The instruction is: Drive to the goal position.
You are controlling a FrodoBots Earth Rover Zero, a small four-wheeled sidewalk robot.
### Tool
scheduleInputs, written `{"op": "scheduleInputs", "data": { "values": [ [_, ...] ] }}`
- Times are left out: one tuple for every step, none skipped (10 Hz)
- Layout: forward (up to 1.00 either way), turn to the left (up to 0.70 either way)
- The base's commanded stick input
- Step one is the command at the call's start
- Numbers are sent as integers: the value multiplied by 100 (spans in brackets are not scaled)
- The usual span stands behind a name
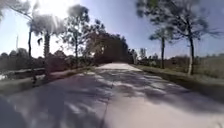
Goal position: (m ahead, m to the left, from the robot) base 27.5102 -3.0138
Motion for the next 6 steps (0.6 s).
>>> {"op": "scheduleInputs", "data": {
  "values": [
    [70, -10],
    [70, -35],
    [70, -35],
    [70, -32],
    [70, -3],
    [70, 0]
  ]
}}
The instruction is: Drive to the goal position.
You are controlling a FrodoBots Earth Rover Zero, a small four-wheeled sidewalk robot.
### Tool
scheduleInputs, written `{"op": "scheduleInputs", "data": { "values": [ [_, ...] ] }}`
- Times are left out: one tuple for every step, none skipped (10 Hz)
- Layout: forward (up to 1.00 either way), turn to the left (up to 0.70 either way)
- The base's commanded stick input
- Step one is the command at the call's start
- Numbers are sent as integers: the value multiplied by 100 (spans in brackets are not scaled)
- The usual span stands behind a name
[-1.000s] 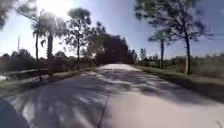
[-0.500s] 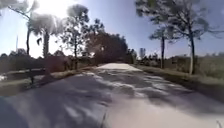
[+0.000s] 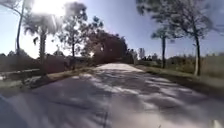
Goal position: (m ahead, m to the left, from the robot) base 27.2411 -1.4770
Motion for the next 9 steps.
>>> {"op": "scheduleInputs", "data": {
  "values": [
    [70, 0],
    [70, 0],
    [70, 0],
    [70, 0],
    [70, 0],
    [70, 0],
    [70, 0],
    [70, 0],
    [70, 0]
  ]
}}
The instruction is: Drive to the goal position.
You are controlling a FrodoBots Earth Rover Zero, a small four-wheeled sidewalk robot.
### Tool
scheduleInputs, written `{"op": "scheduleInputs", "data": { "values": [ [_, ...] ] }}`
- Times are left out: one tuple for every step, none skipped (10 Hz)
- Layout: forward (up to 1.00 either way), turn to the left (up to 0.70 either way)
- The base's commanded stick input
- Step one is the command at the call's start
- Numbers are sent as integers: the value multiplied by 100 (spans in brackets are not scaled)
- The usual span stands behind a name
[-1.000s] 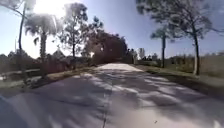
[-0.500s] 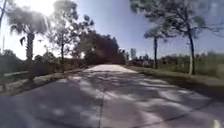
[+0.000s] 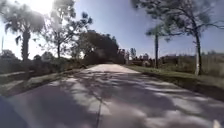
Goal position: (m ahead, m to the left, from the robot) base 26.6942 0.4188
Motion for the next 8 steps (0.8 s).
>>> {"op": "scheduleInputs", "data": {
  "values": [
    [70, 0],
    [70, 0],
    [70, 0],
    [70, 0],
    [70, 0],
    [70, 0],
    [70, 0],
    [70, 0]
  ]
}}
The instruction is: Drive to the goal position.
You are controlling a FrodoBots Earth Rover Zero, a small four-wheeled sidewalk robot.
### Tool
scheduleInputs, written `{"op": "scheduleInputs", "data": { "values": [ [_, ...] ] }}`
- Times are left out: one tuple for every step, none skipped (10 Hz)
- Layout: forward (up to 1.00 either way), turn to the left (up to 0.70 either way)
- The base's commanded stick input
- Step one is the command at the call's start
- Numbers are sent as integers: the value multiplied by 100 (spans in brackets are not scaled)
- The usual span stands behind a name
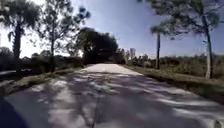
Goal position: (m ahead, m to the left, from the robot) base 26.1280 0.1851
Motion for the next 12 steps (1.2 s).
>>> {"op": "scheduleInputs", "data": {
  "values": [
    [70, 0],
    [70, 0],
    [70, 0],
    [70, 0],
    [70, 0],
    [70, 0],
    [70, 0],
    [70, 0],
    [70, 0],
    [70, 0],
    [70, 0],
    [70, 0]
  ]
}}
